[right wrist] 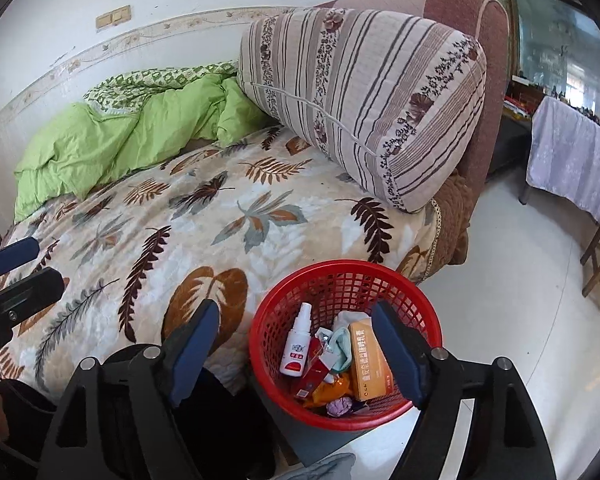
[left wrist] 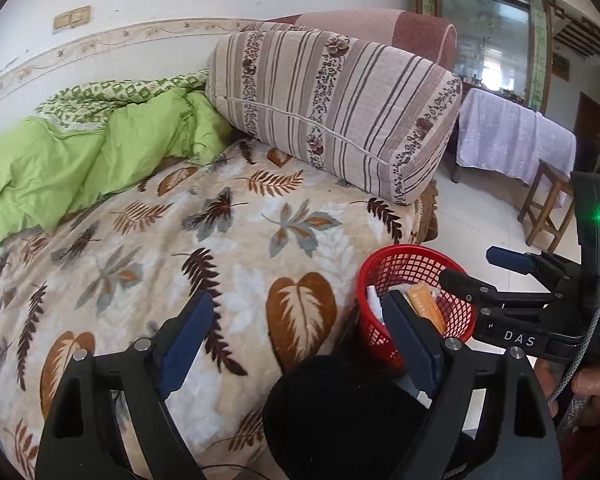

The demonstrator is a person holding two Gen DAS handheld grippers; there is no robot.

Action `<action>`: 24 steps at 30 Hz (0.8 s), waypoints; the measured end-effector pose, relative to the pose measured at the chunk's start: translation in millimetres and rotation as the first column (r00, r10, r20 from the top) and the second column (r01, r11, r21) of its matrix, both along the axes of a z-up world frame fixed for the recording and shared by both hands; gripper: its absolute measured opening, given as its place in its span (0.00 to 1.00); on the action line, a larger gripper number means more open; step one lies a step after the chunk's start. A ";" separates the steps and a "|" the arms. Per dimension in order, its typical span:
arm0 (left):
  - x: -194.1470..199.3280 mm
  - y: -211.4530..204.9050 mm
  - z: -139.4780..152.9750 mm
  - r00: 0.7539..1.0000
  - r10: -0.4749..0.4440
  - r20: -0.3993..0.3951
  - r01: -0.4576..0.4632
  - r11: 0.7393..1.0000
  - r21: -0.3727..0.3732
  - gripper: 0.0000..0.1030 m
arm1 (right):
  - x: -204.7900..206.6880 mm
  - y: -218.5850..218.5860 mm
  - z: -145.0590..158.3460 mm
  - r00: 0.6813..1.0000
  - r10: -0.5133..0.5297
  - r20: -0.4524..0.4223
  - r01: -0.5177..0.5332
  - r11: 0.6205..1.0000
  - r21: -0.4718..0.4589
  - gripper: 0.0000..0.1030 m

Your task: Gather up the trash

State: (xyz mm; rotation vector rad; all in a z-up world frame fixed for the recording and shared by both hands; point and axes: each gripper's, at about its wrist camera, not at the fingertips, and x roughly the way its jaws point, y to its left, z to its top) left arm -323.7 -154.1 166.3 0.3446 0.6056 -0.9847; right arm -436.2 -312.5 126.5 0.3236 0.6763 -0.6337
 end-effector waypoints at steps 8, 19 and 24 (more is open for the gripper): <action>-9.3 55.2 -12.1 0.987 0.150 0.052 -0.151 0.989 0.003 0.94 | -0.5 49.9 2.7 0.999 0.006 -0.031 -0.009 0.996 -0.093 0.97; -0.3 73.5 -13.4 0.950 0.296 0.097 -0.298 0.954 0.011 1.00 | 4.3 68.0 6.2 0.998 0.034 -0.043 -0.039 0.991 -0.131 0.97; 1.4 79.1 -9.9 0.951 0.297 0.089 -0.295 0.955 -0.031 1.00 | 8.8 68.6 6.1 0.998 0.037 -0.046 -0.043 0.991 -0.129 0.97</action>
